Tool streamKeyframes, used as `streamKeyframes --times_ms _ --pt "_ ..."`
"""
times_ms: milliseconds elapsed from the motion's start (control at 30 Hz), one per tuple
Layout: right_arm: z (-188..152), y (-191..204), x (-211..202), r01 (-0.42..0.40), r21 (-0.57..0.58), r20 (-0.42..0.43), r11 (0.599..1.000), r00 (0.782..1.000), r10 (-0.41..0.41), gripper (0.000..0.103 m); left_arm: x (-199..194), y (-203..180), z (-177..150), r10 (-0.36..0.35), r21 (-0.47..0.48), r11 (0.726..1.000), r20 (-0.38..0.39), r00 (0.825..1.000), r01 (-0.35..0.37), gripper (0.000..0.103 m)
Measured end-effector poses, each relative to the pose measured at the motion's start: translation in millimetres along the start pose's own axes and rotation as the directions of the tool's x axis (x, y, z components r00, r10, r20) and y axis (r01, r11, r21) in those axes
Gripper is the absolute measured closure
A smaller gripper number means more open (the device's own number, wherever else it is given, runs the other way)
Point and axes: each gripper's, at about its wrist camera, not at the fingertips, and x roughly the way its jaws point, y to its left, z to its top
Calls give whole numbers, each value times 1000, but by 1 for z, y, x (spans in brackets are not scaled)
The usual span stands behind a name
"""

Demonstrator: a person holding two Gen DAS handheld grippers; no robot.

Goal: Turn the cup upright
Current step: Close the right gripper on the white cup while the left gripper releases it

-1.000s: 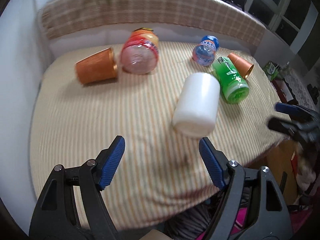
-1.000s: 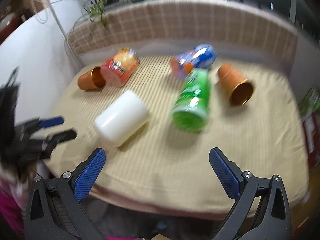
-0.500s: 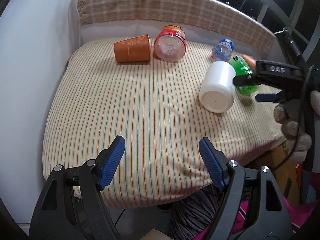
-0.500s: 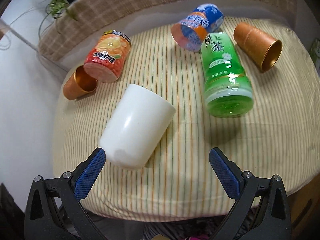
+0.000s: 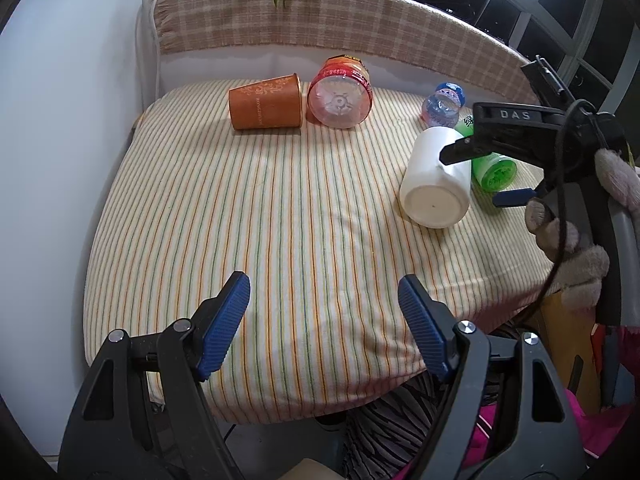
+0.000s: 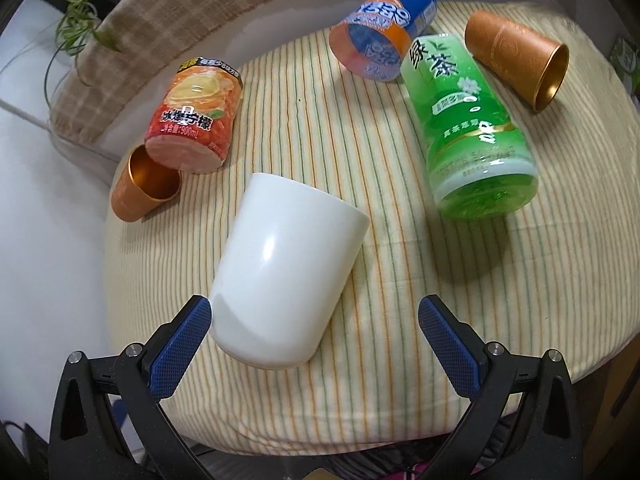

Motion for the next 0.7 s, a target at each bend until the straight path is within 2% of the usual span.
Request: streamKeyframes --times_ms 267,567,700 --pt "9 0 9 -3 87 -21 996 1000 5 0 1 5 0 -8 -10 1000 6 1000 8 24" --pt "17 3 27 -9 119 -34 993 999 13 0 2 4 -2 -17 -9 1000 5 1000 17 24" --pt "17 4 27 -29 97 -28 995 999 31 10 3 3 -1 -16 -11 1000 2 1000 16 24"
